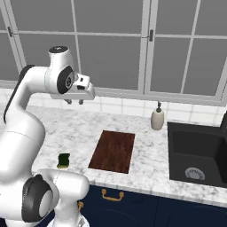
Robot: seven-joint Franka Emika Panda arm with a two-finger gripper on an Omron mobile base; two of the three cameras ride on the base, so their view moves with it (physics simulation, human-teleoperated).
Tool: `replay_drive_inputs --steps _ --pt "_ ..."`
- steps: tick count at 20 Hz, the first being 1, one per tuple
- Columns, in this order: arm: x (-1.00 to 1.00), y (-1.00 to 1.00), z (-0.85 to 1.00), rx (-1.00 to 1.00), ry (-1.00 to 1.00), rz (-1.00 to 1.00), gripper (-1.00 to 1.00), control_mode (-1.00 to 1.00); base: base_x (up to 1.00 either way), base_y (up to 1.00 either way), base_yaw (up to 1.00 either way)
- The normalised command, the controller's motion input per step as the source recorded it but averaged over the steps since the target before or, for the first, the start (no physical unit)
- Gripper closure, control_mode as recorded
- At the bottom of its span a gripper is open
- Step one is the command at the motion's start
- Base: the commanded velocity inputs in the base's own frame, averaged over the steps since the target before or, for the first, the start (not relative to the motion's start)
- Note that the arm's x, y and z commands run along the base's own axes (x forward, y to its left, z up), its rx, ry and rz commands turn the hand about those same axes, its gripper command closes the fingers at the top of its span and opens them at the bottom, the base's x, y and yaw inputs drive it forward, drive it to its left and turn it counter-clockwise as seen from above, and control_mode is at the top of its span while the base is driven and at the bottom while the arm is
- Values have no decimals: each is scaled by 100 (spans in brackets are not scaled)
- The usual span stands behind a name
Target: Pick up the sponge from the counter and clean the cutting board by briefly scrubbing or pressing down on the cutting board. Once finished, release the sponge.
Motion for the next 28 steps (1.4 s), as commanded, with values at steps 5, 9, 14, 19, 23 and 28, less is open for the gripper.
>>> replay_drive_inputs --steps 5,9,14,19,23,28 --pt "-41 3 0 0 0 3 -100 -100 0 0 0" --pt "-65 28 -21 1 -1 5 -100 -100 0 0 0" --pt "-22 40 -51 4 7 1 -100 -100 0 0 0" --pt "-8 25 -58 7 16 1 -100 -100 0 0 0" --pt "0 23 -51 -3 23 3 -100 -100 0 0 0" --pt "0 9 -52 -2 14 2 -100 -100 0 0 0"
